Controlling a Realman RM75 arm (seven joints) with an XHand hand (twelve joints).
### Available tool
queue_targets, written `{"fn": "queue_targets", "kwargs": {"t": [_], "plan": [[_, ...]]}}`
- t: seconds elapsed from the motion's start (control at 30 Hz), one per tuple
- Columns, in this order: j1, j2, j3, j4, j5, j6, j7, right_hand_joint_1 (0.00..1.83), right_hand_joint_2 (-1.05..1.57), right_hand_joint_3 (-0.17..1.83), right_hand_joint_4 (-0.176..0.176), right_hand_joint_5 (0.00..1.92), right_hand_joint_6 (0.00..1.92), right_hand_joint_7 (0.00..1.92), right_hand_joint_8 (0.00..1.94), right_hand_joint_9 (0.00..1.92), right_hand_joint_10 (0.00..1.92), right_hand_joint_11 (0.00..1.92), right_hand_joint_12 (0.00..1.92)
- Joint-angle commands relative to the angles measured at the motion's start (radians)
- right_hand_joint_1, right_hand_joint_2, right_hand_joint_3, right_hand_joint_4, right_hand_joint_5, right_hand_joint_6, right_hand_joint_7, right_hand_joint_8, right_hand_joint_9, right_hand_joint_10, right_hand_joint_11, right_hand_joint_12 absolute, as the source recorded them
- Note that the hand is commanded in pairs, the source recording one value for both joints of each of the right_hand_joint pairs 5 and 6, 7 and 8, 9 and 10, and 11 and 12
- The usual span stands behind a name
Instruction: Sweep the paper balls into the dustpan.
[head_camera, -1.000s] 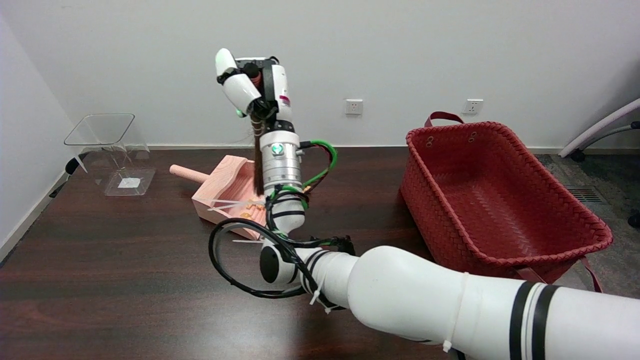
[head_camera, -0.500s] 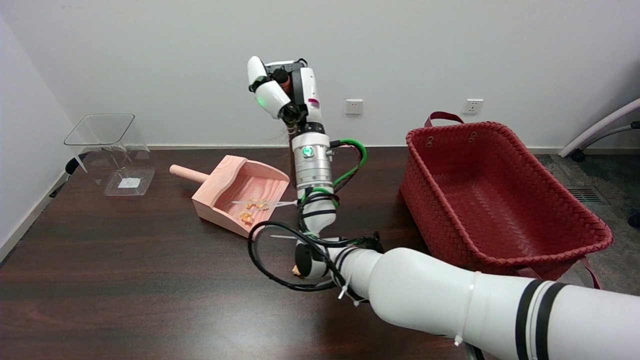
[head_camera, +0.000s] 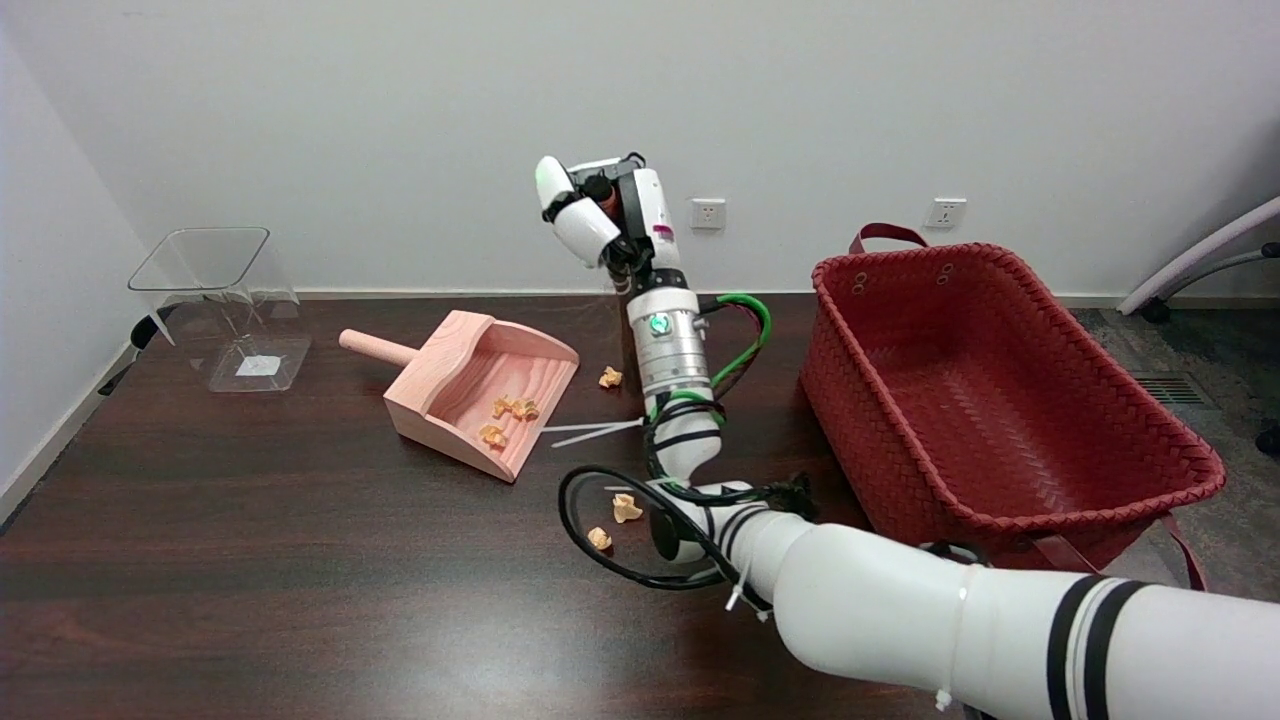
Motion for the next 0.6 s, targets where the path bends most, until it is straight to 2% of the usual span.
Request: {"fn": "queue_targets", "kwargs": {"t": [0.03,0.23,0.43,0.6], "plan": [[-0.192,0.064,-0.171,0.313,0.002,0.287,0.133,1.02,1.57,0.8,0.0,1.92,1.92,1.92,1.92,1.92,1.92,1.92,1.92],[-0.277,0.057,-0.247,0.468,0.002,0.401,0.164,1.02,1.57,0.92,0.0,1.92,1.92,1.92,1.92,1.92,1.92,1.92,1.92],[-0.294,0.02,-0.282,0.467,0.002,0.442,0.239,1.02,1.57,1.06,0.0,1.92,1.92,1.92,1.92,1.92,1.92,1.92,1.92],[-0.297,-0.024,-0.283,0.446,0.002,0.459,0.243,1.03,1.57,1.09,0.0,1.92,1.92,1.92,1.92,1.92,1.92,1.92,1.92]]}}
